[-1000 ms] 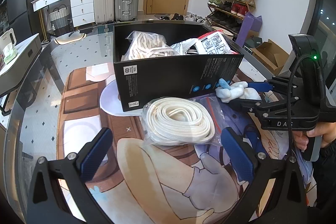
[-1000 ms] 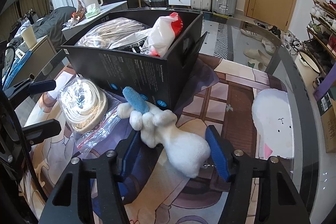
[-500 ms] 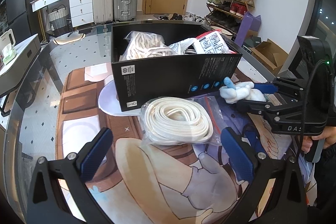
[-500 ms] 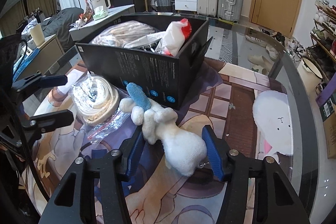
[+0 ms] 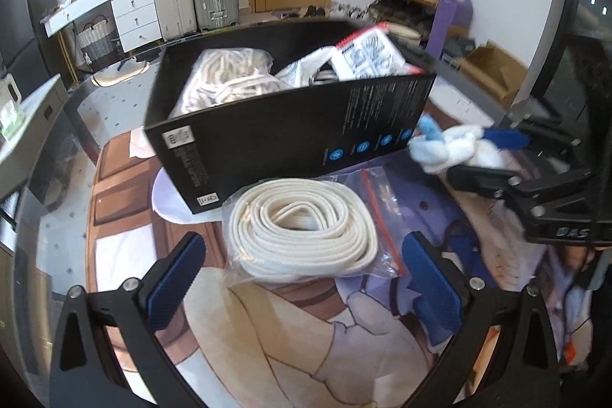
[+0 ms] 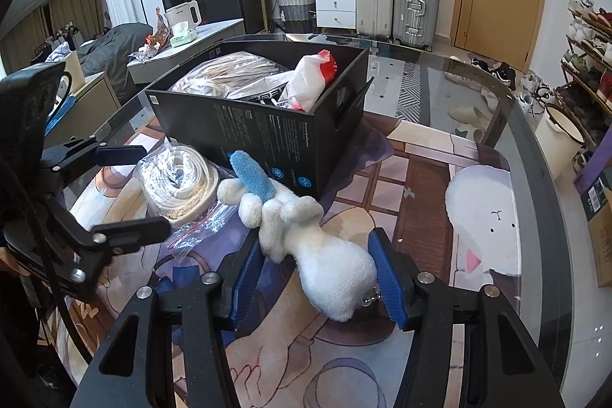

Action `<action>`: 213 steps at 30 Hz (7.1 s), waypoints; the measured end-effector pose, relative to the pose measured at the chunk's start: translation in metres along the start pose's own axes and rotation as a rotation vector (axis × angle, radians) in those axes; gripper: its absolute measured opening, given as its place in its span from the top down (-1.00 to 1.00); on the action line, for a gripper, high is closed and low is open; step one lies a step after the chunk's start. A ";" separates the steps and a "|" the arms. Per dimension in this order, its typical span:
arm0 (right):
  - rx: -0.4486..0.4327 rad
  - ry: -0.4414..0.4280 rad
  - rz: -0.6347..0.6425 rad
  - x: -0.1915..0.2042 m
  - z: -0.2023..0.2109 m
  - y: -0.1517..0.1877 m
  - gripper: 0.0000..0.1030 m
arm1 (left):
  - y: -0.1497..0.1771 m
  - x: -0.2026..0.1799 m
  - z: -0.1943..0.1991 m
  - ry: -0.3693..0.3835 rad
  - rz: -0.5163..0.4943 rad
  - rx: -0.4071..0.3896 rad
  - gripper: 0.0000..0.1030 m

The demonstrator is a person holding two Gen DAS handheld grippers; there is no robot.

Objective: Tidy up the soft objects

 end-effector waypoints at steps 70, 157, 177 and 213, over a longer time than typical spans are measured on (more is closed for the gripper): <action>-0.219 0.009 -0.001 0.010 0.053 -0.079 -0.09 | -0.061 0.040 0.071 -0.014 0.063 -0.246 -0.35; -0.414 -0.050 -0.022 0.022 0.046 -0.044 -0.99 | 0.001 0.070 0.053 -0.147 0.207 -0.389 -1.00; -0.446 -0.015 -0.035 0.021 0.042 -0.036 -0.99 | 0.007 0.070 0.060 -0.122 0.215 -0.429 -1.00; -0.481 0.008 -0.042 0.021 0.044 -0.032 -0.99 | 0.009 0.068 0.065 -0.139 0.211 -0.451 -1.00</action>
Point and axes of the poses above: each gripper's, at about its wrist camera, not at the fingertips, and z roughly against the way its jaws point, x to its left, y to its underside, the point moved 3 cm from there along -z, roughly the way its jaws point, and after that the axes turned 11 degrees about x, right-handed, at the moved point
